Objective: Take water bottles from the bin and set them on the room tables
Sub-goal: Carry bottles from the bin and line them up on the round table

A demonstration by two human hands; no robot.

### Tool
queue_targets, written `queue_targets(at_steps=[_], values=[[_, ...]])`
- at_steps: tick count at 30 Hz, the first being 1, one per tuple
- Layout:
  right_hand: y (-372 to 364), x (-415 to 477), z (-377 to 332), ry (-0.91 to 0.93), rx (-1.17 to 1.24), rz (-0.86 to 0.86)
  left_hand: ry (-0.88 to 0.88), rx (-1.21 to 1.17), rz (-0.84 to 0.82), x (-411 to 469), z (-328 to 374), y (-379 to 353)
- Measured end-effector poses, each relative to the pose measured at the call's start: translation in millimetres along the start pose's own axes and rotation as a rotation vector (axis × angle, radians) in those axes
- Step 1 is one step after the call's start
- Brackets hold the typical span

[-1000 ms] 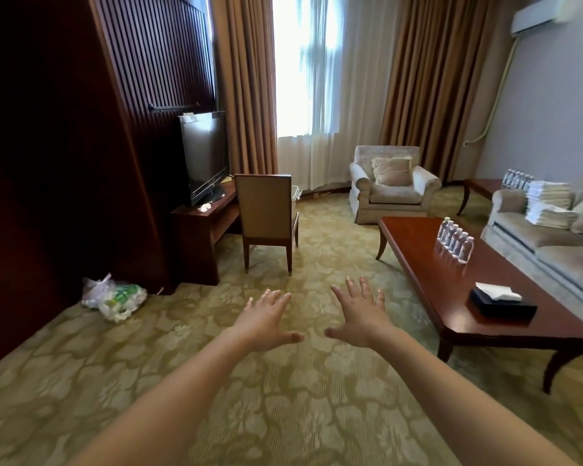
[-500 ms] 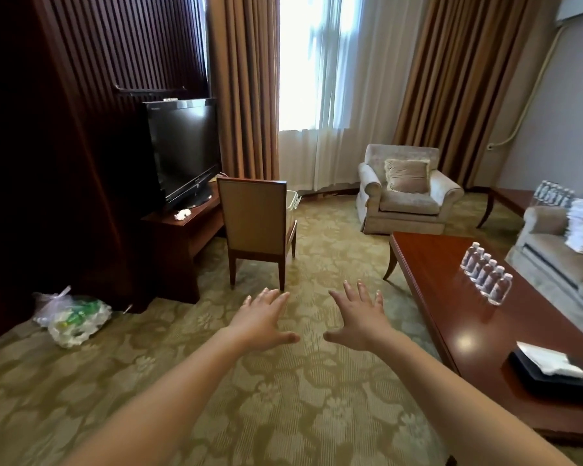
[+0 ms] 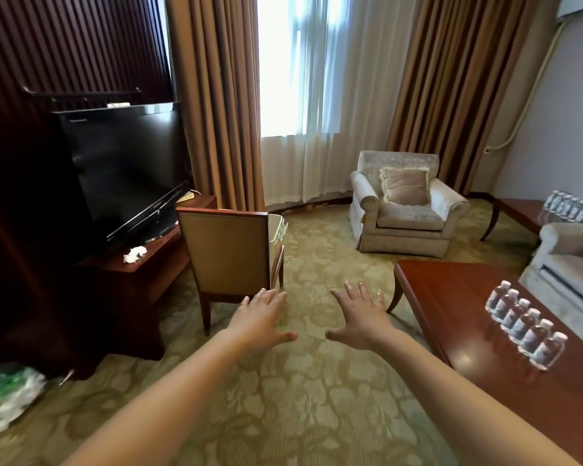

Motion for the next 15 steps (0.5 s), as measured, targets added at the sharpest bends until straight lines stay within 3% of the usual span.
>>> queue_targets(at_steps=[15], values=[[125.9, 356.3, 68.6, 0.173, -0.069, -0.001, 0.100, -0.023, 0.063, 335.3, -50.1, 118.0]])
Point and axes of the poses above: each hand's wrist, its own x-axis towards the middle knuckle, its own y-axis out of the back of the hand, z = x × y, the point moved 8 cm from there along x, towards the middle knuckle, and after that the axes turned 11 degrees about -z, right-handed, at the moved point
